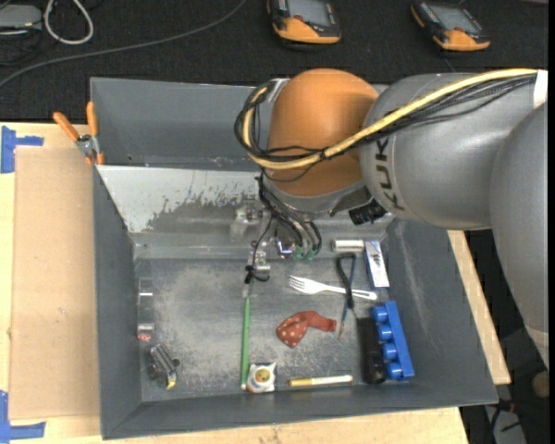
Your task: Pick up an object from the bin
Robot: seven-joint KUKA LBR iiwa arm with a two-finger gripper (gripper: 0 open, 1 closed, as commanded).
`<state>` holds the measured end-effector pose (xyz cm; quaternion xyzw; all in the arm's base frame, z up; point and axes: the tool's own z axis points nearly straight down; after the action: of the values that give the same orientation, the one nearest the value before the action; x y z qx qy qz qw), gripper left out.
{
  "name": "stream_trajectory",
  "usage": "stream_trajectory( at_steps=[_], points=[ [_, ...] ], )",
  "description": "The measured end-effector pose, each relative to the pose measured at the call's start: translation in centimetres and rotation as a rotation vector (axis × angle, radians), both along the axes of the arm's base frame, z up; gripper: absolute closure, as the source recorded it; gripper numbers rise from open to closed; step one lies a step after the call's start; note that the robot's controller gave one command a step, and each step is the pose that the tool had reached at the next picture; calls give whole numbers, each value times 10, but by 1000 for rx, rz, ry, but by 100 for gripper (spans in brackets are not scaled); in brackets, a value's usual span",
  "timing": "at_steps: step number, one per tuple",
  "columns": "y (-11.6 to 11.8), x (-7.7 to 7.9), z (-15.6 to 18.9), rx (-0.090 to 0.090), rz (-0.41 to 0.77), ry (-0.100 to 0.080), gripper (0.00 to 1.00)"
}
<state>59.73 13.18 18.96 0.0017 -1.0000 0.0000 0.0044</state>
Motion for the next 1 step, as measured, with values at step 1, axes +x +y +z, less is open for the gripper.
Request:
stream_trajectory(
  at_steps=[1],
  points=[
    [-1, 2, 5, 1, -3, -8, 0]
  ],
)
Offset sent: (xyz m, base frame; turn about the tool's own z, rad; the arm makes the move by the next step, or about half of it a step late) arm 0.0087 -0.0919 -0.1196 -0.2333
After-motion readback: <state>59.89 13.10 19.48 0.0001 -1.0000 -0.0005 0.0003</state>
